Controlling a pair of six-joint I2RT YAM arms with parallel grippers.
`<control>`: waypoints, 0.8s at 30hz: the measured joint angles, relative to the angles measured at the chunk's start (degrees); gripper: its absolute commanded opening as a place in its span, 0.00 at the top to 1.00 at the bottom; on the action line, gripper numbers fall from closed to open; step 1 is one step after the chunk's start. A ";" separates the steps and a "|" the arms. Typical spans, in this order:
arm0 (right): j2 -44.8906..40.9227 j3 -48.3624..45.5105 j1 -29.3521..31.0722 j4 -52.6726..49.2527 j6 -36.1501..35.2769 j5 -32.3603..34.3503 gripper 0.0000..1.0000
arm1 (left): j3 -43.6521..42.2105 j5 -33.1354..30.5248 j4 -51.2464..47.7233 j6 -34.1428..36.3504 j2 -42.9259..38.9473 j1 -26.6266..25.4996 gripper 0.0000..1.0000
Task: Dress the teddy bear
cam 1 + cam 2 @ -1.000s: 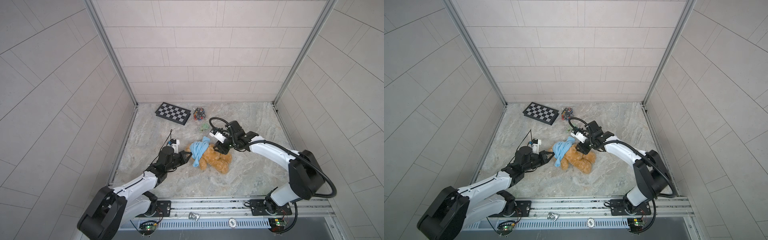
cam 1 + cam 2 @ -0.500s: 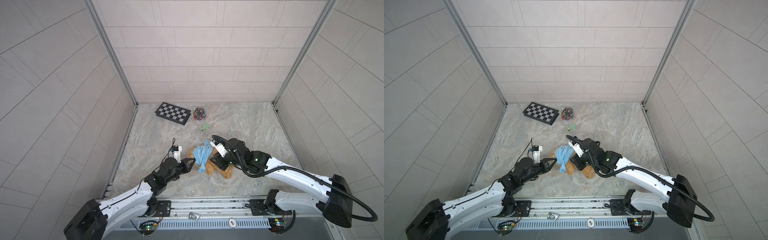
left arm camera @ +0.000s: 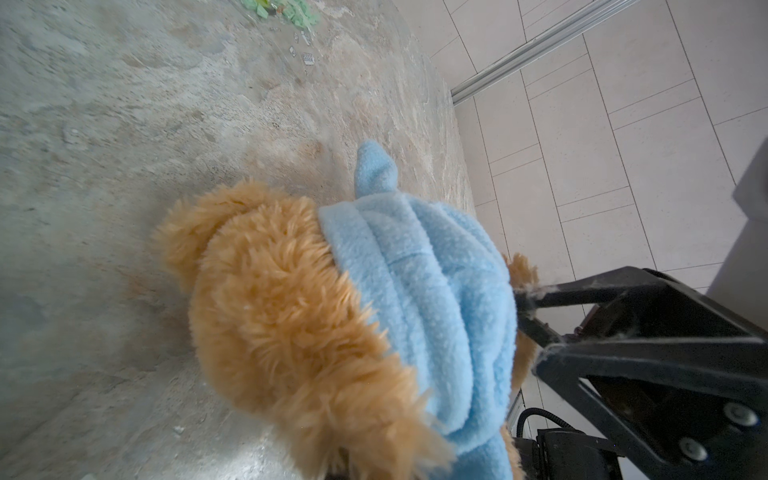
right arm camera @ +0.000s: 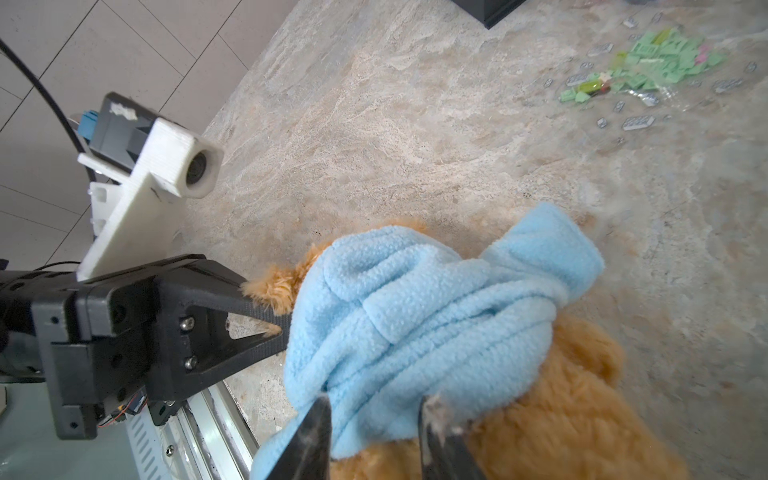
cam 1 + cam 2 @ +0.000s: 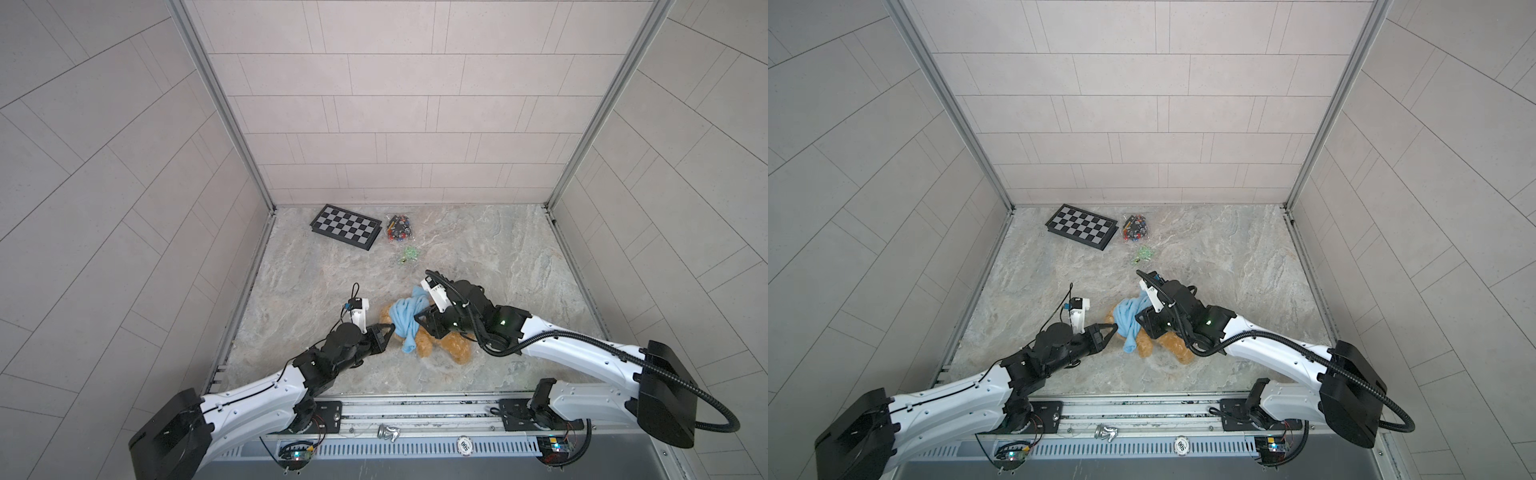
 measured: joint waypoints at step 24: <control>6.14 -1.03 4.50 5.33 6.47 1.75 0.97 | -0.70 -3.93 -1.36 -1.49 -0.96 -3.06 1.00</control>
